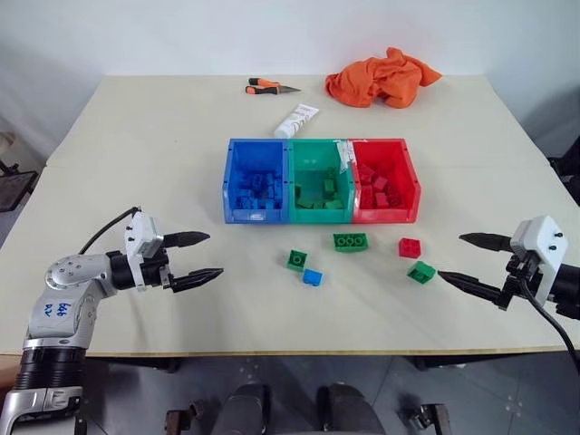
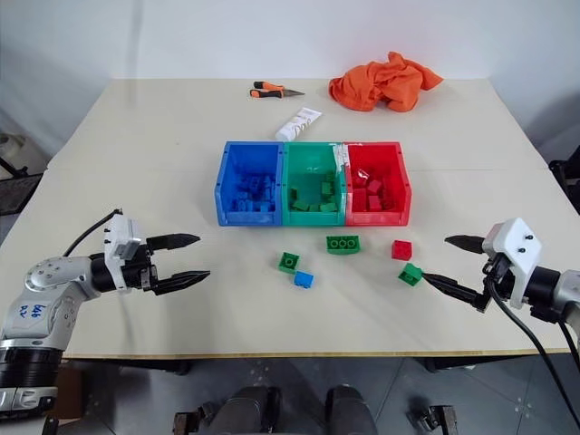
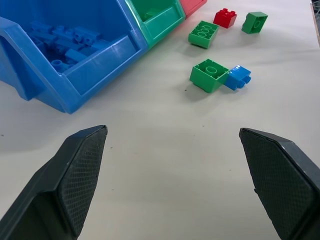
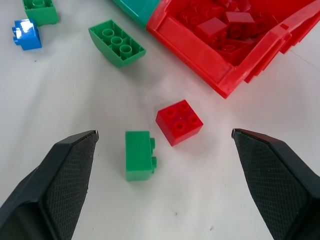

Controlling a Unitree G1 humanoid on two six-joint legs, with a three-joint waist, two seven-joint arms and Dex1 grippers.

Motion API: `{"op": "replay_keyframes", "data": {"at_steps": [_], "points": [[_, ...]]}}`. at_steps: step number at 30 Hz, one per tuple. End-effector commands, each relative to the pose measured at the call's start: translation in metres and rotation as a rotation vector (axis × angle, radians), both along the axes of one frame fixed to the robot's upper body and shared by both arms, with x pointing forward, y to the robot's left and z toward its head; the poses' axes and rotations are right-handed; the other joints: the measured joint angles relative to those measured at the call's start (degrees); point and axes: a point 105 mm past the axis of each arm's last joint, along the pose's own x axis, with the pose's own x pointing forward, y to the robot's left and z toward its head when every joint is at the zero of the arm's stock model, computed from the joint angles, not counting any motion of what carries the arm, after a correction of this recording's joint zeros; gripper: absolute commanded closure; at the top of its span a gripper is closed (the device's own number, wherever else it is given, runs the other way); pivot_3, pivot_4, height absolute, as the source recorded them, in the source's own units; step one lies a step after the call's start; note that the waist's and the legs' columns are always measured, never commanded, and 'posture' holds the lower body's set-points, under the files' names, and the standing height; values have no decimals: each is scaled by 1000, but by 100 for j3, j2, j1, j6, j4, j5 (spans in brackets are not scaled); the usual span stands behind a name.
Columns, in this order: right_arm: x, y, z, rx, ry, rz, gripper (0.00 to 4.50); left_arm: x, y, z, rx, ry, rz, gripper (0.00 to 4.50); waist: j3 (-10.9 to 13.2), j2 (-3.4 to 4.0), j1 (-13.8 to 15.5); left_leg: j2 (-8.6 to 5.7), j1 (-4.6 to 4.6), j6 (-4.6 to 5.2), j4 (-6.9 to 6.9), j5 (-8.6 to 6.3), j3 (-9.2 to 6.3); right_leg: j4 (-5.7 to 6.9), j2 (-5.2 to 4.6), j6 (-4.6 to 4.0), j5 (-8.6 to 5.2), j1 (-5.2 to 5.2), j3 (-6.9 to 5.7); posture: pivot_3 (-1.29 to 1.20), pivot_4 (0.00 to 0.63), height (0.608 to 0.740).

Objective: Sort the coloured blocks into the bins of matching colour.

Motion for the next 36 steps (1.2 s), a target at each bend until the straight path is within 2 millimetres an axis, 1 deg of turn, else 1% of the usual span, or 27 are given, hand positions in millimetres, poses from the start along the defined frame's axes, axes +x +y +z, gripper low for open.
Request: {"op": "replay_keyframes", "data": {"at_steps": [1,4,8,10,14,16,19,21,22,24,27,29,31,36], "points": [[0,1,13,-37,-47,16,0,5,-3,13,-7,-70,2,6,0,0,-1,0,0,0,0,0,0,0,0,0,0,0,0,0,150,740],[0,2,14,-37,-45,11,0,11,-3,17,-6,-78,26,6,0,0,1,0,0,0,1,0,0,2,0,0,0,0,-1,0,150,740],[-5,-5,10,-47,-18,-15,0,10,-17,19,-23,-67,-26,6,0,0,2,-1,0,0,1,0,0,3,0,0,0,0,-1,0,150,740],[-12,-13,7,-74,12,-25,0,6,-22,18,-22,-55,-65,6,0,0,17,-2,0,0,1,0,0,3,0,0,0,0,-1,0,150,740],[-37,-49,6,-165,79,-115,0,-1,-28,11,-2,10,-138,6,0,0,61,-4,-3,3,2,-1,0,3,-1,0,0,2,-2,0,150,740],[-45,-61,9,-191,87,-150,0,-1,-26,9,1,26,-143,6,1,-2,71,-2,-1,4,2,-2,1,-4,1,0,0,7,-1,0,150,740],[-55,-70,14,-212,104,-183,0,-2,-25,8,9,31,-159,6,1,-1,30,-1,7,4,-1,-3,5,-5,3,0,0,9,4,0,150,740],[-58,-71,14,-219,114,-188,0,-2,-25,8,10,33,-160,6,0,-1,-1,-1,10,4,-4,-3,6,-3,3,0,0,10,6,0,150,740],[-57,-70,13,-220,116,-188,0,-1,-25,8,9,33,-161,6,1,-1,-9,0,13,4,-5,-3,6,-3,3,0,0,13,7,0,150,740],[-53,-63,12,-215,117,-168,0,-1,-25,8,8,32,-162,6,0,-1,-14,0,15,5,-5,-3,10,-2,3,0,0,13,10,0,150,740],[-42,-50,7,-209,128,-149,0,-2,-27,8,1,28,-165,6,0,-1,-16,1,21,4,-5,-3,11,0,3,0,0,16,12,0,150,740],[-32,-31,-2,-187,142,-85,0,-1,-26,7,4,23,-153,6,1,-1,-17,1,23,4,-5,-2,12,1,3,0,0,17,13,0,150,740],[-20,-16,-11,-181,149,-45,0,-2,-26,5,7,21,-151,6,1,-1,-11,0,24,4,-5,-2,11,0,2,0,0,18,13,0,150,740],[9,4,-20,-142,139,-3,0,-8,-28,6,-5,19,-146,6,1,0,-7,0,23,4,-3,-2,11,-1,0,0,0,15,14,0,150,740]]}}
